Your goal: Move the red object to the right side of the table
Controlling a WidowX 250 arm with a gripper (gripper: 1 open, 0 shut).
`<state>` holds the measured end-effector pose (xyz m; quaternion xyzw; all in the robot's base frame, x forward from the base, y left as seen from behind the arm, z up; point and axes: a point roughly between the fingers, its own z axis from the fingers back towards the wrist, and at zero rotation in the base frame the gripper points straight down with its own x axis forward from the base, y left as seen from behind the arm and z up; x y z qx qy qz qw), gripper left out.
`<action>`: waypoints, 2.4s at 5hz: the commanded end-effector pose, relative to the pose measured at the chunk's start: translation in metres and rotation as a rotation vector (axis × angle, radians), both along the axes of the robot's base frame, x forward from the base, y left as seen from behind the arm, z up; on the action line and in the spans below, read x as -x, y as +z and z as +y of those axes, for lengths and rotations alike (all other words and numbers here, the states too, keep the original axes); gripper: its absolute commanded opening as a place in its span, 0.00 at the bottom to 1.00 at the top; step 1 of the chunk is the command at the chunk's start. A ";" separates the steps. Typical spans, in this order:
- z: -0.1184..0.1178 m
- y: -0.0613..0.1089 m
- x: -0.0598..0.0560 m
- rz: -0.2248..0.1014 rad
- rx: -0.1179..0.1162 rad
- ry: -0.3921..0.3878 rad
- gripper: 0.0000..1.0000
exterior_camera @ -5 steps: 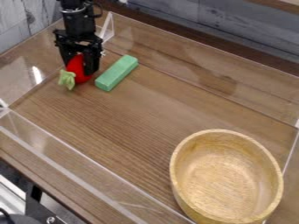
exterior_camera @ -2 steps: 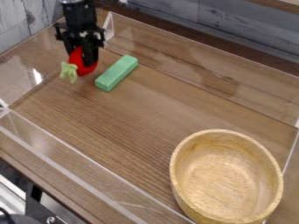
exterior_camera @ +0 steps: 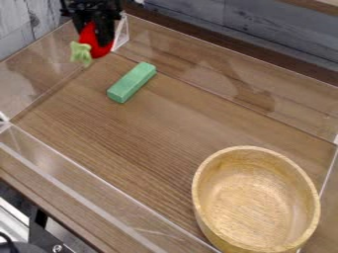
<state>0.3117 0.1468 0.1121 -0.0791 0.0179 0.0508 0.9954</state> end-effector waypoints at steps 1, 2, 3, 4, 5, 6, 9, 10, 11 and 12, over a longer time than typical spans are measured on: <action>-0.034 0.032 -0.007 -0.084 -0.029 -0.049 0.00; -0.079 0.024 -0.008 -0.075 -0.019 -0.112 0.00; -0.116 0.016 -0.004 -0.069 -0.011 -0.174 0.00; -0.144 0.011 0.000 -0.065 -0.003 -0.215 0.00; -0.168 0.000 0.003 -0.062 -0.004 -0.254 0.00; -0.186 -0.011 0.001 -0.063 -0.003 -0.282 0.00; -0.207 -0.059 -0.011 -0.032 -0.011 -0.321 0.00; -0.207 -0.072 -0.013 -0.026 -0.020 -0.322 0.00; -0.207 -0.079 -0.015 -0.020 -0.024 -0.319 0.00; -0.206 -0.082 -0.016 -0.017 -0.025 -0.315 0.00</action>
